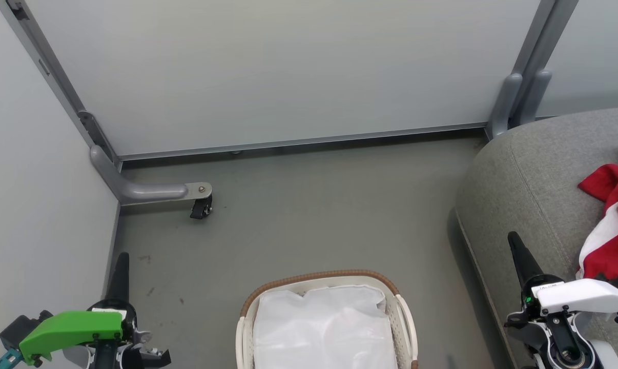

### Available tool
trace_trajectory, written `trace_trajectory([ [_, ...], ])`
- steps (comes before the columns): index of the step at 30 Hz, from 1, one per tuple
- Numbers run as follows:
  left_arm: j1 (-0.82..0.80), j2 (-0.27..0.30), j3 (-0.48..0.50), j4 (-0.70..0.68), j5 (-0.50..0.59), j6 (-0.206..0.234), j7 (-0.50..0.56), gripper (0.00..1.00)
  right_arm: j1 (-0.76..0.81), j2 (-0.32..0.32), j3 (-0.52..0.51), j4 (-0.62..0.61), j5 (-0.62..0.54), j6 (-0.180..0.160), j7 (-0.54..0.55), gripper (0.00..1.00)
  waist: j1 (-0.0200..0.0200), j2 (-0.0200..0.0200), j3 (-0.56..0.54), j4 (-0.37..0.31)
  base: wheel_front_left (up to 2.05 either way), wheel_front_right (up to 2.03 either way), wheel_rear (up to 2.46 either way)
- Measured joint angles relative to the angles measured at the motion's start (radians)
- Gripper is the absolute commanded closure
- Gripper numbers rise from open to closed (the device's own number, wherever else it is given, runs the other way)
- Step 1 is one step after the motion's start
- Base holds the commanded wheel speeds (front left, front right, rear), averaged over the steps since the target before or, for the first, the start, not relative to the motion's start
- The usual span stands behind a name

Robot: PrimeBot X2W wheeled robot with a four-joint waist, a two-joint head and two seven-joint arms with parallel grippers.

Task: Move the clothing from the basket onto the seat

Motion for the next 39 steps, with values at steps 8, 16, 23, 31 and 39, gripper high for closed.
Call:
trace_trajectory([
  [8,-0.003,0.000,0.004,-0.007,-0.058,0.000,0.014,1.00,0.000,0.000,-0.007,-0.006,0.065,0.000,0.017,1.00,0.0000,0.0000,-0.003,0.003,0.00,0.00,0.00],
  [16,-0.011,0.001,0.010,-0.014,-0.120,0.000,0.032,1.00,0.000,-0.001,-0.016,-0.014,0.134,0.000,0.032,1.00,0.0000,0.0000,-0.007,0.006,0.00,0.00,0.00],
  [23,-0.014,0.001,0.014,-0.021,-0.167,0.000,0.044,1.00,0.001,-0.001,-0.023,-0.019,0.185,0.000,0.047,1.00,0.0000,0.0000,-0.010,0.008,0.00,0.00,0.00],
  [31,-0.022,0.002,0.018,-0.028,-0.205,0.000,0.053,1.00,0.001,-0.001,-0.028,-0.024,0.227,0.000,0.057,1.00,0.0000,0.0000,-0.012,0.010,0.00,0.00,0.00],
  [39,-0.022,0.002,0.019,-0.028,-0.205,0.000,0.053,1.00,0.001,-0.001,-0.028,-0.024,0.227,0.000,0.057,1.00,0.0000,0.0000,-0.012,0.010,0.00,0.00,0.00],
])
